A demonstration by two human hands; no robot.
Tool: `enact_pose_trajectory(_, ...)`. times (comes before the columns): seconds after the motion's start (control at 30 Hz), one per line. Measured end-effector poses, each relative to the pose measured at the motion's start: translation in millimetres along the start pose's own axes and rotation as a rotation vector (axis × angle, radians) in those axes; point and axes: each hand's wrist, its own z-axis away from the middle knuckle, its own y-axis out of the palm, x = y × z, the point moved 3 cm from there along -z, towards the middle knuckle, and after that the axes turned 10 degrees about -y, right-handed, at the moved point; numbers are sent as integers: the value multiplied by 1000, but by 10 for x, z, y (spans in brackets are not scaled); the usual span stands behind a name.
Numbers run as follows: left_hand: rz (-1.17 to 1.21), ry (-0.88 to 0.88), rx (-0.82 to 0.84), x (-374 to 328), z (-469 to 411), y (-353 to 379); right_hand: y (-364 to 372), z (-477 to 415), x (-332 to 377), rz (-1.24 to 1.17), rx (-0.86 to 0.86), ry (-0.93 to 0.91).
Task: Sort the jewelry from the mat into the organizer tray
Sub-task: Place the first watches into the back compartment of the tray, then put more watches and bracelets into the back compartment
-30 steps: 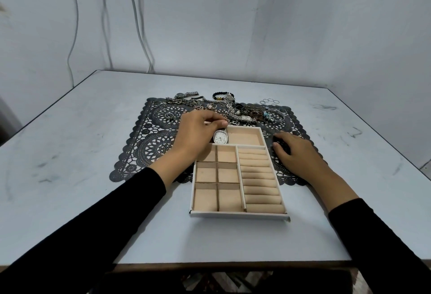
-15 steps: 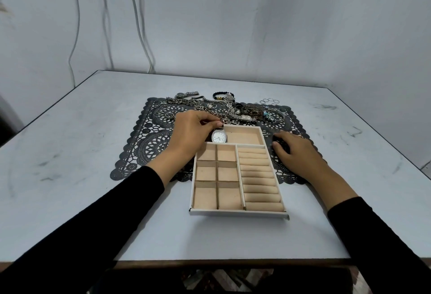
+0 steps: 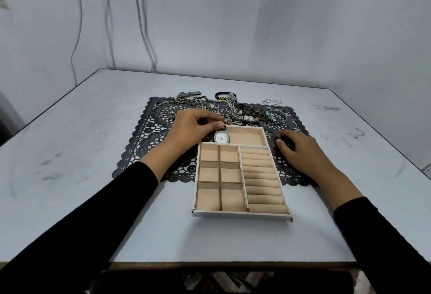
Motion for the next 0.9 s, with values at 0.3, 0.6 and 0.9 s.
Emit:
enact_pose_trajectory(0.3, -7, -21, -107, 181, -322, -176, -6, -406, 13, -75, -89, -51)
enact_pose_trajectory(0.6, -225, -67, 61, 466, -676, -238, 189, -883, 72, -225, -26, -130)
enact_pose_trajectory(0.9, -287, -18, 212, 547, -906, -175, 287, -1064, -35, -225, 55, -201)
